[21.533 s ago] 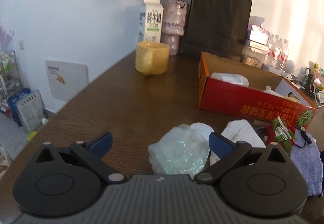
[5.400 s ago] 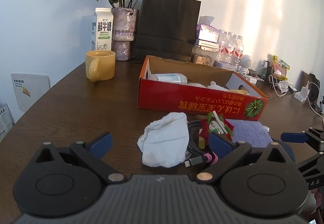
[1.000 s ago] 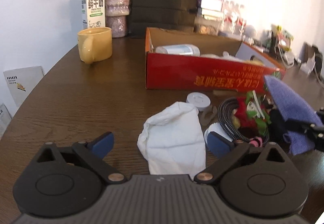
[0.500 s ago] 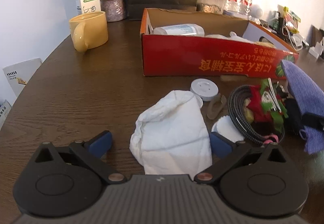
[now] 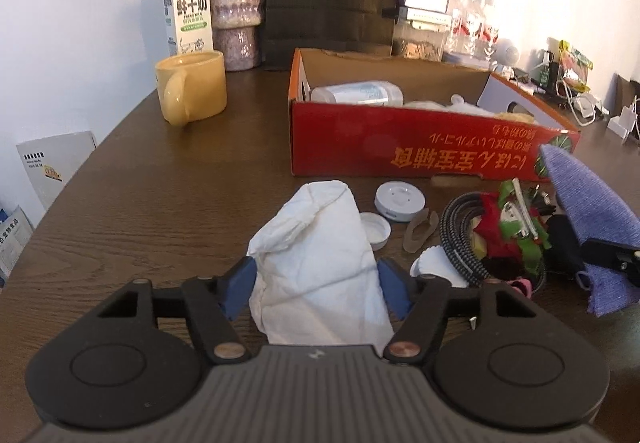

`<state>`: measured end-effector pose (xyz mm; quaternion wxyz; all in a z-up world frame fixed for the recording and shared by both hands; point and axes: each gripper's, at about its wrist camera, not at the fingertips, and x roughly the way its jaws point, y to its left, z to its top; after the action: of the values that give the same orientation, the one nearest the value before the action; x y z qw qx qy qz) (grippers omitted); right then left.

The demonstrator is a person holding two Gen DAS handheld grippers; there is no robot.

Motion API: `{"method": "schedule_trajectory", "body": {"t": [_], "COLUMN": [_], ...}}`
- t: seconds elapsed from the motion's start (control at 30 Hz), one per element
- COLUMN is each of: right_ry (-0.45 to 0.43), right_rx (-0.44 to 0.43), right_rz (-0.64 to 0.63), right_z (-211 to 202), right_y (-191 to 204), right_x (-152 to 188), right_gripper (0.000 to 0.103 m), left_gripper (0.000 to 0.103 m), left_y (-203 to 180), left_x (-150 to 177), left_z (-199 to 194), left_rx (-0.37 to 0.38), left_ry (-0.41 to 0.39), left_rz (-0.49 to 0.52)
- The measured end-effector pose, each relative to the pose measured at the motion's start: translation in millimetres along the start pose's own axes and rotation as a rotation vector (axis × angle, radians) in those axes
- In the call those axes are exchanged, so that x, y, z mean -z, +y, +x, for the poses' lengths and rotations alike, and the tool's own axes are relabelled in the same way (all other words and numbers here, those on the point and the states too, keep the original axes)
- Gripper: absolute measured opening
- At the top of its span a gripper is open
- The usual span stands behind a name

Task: Organize objects
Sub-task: 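Carry the white cloth and purple cloth with both grippers over the red box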

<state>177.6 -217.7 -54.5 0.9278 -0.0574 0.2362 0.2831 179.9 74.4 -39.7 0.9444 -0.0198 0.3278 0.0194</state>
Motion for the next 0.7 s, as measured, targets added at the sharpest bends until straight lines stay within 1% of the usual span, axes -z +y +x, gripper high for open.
{"method": "schedule_trajectory", "body": {"t": [0.17, 0.37, 0.53, 0.7], "right_ry": [-0.016, -0.057, -0.094, -0.144], "right_rx": [0.001, -0.005, 0.001, 0.018], "right_rz": [-0.004, -0.015, -0.024, -0.027], "right_z": [-4.1, -7.5, -5.8, 1.1], "right_y": [1.4, 2.9, 1.2, -5.7], "right_x": [-5.2, -20.0, -36.2, -58.8], "right_gripper": [0.028, 0.028, 0.027, 0.027], "left_gripper": [0.068, 0.070, 0.070, 0.070], "left_y": [-7.3, -23.5, -40.4, -55.4], "left_x": [-10.7, -30.5, -51.0, -74.5], "left_z": [-22.0, -36.8, -37.2, -27.3], "left_rx": [0.018, 0.081, 0.130, 0.161], "left_ry": [-0.076, -0.159, -0.215, -0.252], "left_rz": [0.018, 0.023, 0.029, 0.022]}}
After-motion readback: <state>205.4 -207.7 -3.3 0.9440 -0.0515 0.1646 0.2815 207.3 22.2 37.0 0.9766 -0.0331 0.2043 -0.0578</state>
